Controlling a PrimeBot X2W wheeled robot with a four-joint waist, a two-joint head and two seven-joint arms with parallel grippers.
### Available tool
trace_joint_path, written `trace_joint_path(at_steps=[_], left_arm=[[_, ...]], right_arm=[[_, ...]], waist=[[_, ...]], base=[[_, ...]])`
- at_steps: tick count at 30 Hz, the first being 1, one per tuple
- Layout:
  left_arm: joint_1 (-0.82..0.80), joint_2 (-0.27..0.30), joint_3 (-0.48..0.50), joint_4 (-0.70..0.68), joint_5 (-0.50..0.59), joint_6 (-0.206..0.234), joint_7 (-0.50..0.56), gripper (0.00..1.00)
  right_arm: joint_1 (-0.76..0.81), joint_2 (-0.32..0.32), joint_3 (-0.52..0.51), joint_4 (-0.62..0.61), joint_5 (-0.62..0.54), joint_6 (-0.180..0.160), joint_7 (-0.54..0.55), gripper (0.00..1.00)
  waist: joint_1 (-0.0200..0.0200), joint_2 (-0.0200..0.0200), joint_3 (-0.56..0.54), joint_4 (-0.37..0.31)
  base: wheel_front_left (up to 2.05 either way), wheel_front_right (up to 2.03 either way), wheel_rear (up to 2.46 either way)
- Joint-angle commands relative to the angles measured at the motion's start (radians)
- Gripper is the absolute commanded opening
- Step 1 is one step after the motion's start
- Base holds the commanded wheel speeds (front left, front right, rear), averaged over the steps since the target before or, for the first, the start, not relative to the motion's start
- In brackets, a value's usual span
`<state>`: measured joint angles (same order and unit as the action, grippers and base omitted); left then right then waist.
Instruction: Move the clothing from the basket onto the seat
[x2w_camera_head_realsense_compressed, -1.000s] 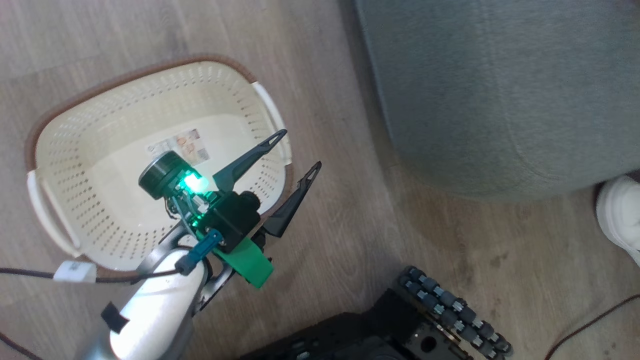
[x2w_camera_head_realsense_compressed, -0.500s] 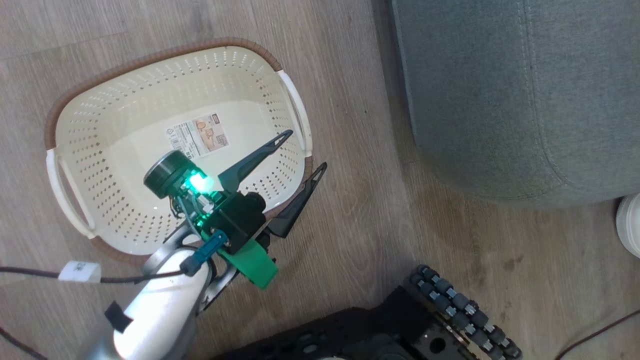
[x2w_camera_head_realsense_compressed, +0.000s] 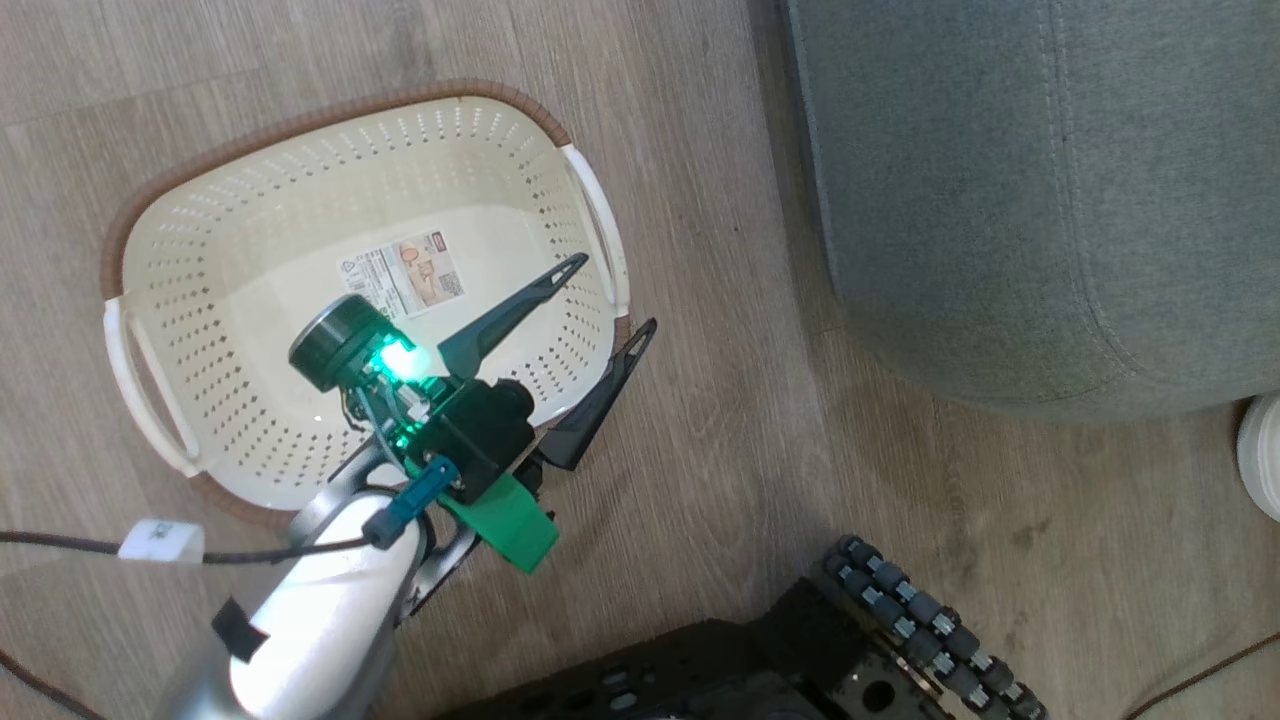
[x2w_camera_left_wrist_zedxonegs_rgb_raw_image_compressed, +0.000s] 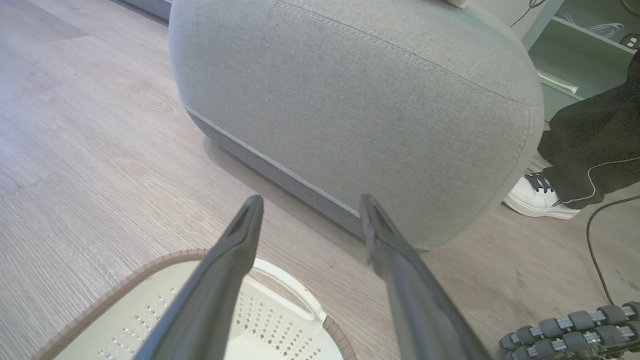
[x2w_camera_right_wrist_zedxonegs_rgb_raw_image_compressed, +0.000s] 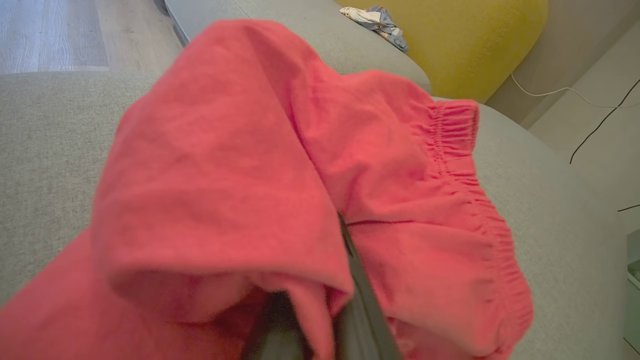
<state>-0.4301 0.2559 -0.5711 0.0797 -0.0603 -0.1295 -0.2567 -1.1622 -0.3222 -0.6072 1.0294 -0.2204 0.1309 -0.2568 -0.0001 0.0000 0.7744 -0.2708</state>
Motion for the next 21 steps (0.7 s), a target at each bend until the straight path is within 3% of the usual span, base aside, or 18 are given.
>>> trace_joint_path(at_steps=[1,2,11,21], left_arm=[[0.010,-0.007,0.031,-0.028,0.004,-0.001,-0.005,1.00],[0.012,-0.010,0.035,-0.027,0.003,-0.001,-0.005,1.00],[0.019,-0.044,0.018,-0.014,-0.002,-0.001,-0.005,1.00],[0.029,-0.124,0.012,0.021,-0.025,-0.001,-0.005,1.00]], right_arm=[[-0.012,-0.015,0.005,-0.015,-0.009,0.000,-0.005,0.41],[-0.012,-0.015,0.007,-0.013,-0.011,0.000,-0.005,1.00],[0.003,-0.034,0.036,0.017,-0.001,0.000,-0.005,1.00],[0.019,-0.081,0.173,0.114,0.020,0.000,-0.005,1.00]], waist=[[0.0001,0.0000,-0.005,0.000],[0.0001,0.0000,-0.009,0.000],[0.0001,0.0000,-0.070,0.012],[0.0001,0.0000,-0.218,0.026]], base=[[0.00,0.00,0.00],[0.00,0.00,0.00],[0.00,0.00,0.00],[0.00,0.00,0.00]])
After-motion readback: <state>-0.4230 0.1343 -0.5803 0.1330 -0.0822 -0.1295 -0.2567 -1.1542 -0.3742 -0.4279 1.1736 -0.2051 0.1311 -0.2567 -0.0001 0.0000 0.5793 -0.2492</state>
